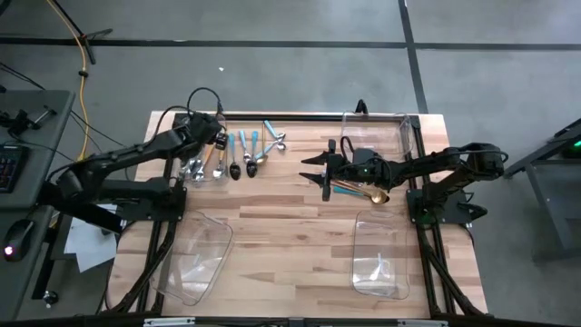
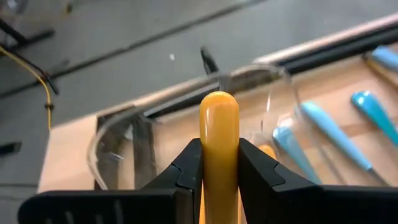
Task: Sort silverware by color (type)
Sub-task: Put the yellow spoon into the top left transparent bin, then put the light blue spoon into the bottom left transparent bin
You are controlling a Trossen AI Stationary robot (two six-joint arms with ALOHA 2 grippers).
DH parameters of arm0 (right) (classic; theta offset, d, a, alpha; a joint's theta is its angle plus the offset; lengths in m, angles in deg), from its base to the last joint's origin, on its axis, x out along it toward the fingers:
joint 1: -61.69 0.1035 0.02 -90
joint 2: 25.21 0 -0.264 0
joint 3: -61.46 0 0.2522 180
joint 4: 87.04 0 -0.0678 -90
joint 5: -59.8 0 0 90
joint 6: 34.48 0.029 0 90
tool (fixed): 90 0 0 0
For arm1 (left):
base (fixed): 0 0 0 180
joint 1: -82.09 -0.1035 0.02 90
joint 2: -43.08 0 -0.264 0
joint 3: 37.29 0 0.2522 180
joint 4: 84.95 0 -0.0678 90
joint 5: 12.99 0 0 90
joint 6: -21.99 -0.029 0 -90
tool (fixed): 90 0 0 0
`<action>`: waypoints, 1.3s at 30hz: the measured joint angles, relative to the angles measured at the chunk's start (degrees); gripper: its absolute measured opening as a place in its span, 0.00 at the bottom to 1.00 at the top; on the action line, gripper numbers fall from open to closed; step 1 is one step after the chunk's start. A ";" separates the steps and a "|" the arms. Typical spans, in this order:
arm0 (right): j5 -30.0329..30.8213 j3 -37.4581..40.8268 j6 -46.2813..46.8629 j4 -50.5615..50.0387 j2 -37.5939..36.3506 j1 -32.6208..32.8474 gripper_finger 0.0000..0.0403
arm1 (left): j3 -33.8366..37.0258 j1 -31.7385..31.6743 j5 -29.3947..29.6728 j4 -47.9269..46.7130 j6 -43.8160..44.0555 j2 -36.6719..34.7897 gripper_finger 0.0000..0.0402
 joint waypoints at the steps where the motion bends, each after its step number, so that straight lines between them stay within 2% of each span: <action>1: 0.00 0.00 0.00 0.04 0.00 -0.01 0.42 | 0.00 -0.91 -1.27 -0.14 -0.01 1.00 0.14; 9: 0.00 0.00 0.00 0.04 0.00 -0.01 0.42 | 0.00 -5.11 -8.43 -0.36 -1.60 7.64 0.14; 14: 0.00 0.00 0.00 0.04 0.00 0.01 0.42 | 0.00 -6.06 -9.55 -0.40 -2.16 10.91 0.15; 25: 0.00 0.00 0.02 0.04 0.00 -0.01 0.42 | 0.00 -6.26 -11.06 -0.41 -2.71 14.78 0.25; 39: 0.00 0.00 0.02 0.04 0.00 0.01 0.42 | -0.37 -6.26 -11.53 -0.46 -4.28 14.58 0.25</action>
